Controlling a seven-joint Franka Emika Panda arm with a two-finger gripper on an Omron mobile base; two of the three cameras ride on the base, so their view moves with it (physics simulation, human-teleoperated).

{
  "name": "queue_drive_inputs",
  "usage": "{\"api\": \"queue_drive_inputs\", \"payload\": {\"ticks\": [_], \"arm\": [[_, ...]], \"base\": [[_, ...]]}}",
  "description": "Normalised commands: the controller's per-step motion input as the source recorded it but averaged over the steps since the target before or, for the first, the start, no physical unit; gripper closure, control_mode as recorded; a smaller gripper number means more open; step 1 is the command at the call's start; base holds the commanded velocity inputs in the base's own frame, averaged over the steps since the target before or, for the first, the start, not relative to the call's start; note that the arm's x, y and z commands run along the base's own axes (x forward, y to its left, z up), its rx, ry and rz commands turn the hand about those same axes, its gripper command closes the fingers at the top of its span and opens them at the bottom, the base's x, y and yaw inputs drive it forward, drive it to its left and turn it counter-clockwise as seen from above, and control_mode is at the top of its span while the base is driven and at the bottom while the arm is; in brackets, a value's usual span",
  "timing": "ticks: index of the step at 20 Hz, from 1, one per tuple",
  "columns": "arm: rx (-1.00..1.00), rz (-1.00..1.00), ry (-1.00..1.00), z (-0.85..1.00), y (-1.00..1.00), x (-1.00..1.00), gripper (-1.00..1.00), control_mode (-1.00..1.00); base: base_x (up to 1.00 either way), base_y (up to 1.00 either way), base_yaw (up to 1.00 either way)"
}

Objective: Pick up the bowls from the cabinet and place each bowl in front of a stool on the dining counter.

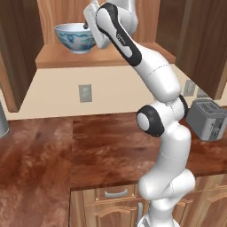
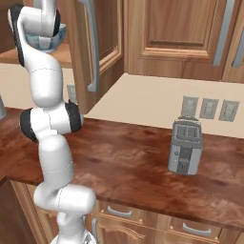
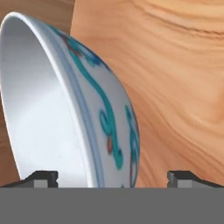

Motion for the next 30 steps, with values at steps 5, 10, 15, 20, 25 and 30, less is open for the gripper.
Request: {"api": "queue_drive_inputs", "payload": {"ticks": [5, 10, 15, 20, 25, 30], "arm": [[0.0, 0.0, 0.11, -0.17, 0.11, 0.01, -1.0, -1.0], [0.0, 0.0, 0.1, -0.2, 0.13, 0.0, 1.0, -1.0], [0.0, 0.0, 0.01, -0.12, 0.04, 0.0, 1.0, -1.0], [0.0, 0.0, 0.01, 0.0, 0.0, -0.24, 1.0, -1.0], [0.0, -0.03, -0.02, 0.0, -0.08, -0.9, 1.0, -1.0], [0.0, -0.09, -0.06, 0.0, -0.28, -1.0, 1.0, -1.0]], "base": [[0.0, 0.0, 0.0], [0.0, 0.0, 0.0], [0.0, 0.0, 0.0], [0.0, 0.0, 0.0], [0.0, 0.0, 0.0], [0.0, 0.0, 0.0]]}}
